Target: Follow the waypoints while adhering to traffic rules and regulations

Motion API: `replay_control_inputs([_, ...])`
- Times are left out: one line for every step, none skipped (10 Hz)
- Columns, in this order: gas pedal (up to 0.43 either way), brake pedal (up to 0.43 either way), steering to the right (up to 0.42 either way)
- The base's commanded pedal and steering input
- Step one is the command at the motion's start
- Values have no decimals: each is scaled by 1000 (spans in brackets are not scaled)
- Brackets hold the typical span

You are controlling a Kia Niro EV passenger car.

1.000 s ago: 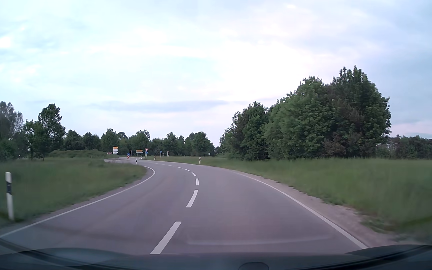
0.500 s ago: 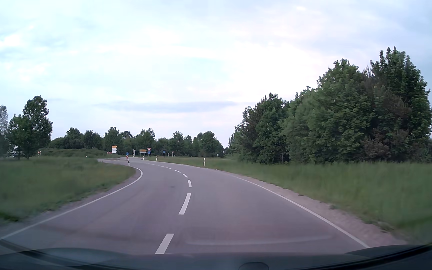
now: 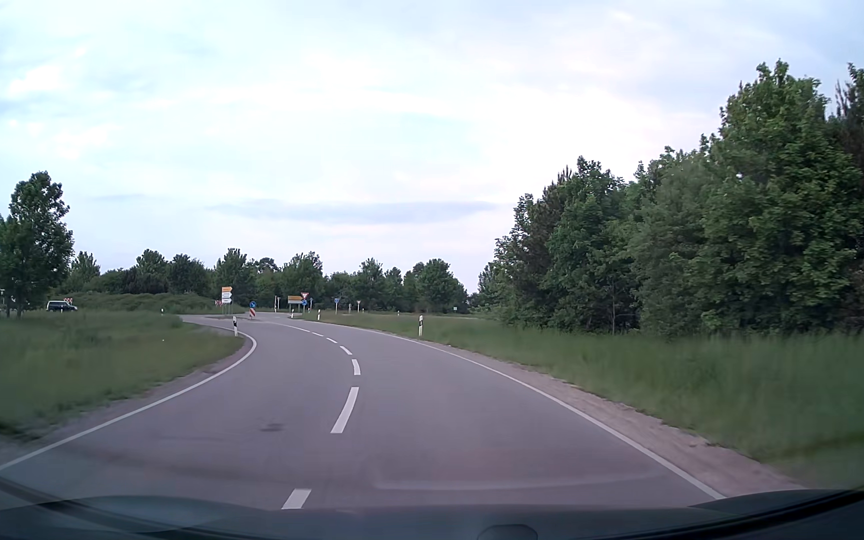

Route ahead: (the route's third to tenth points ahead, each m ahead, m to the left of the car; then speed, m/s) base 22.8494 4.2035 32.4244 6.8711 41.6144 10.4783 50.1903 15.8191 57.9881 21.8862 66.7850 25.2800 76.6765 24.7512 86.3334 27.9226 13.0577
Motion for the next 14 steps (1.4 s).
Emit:
replay_control_inputs([28, 0, -32])
replay_control_inputs([20, 0, -35])
replay_control_inputs([20, 0, -38])
replay_control_inputs([47, 0, -43])
replay_control_inputs([87, 0, -47])
replay_control_inputs([87, 0, -54])
replay_control_inputs([87, 0, -61])
replay_control_inputs([87, 0, -67])
replay_control_inputs([87, 0, -70])
replay_control_inputs([87, 0, -70])
replay_control_inputs([87, 0, -69])
replay_control_inputs([87, 0, -68])
replay_control_inputs([87, 0, -66])
replay_control_inputs([87, 0, -61])
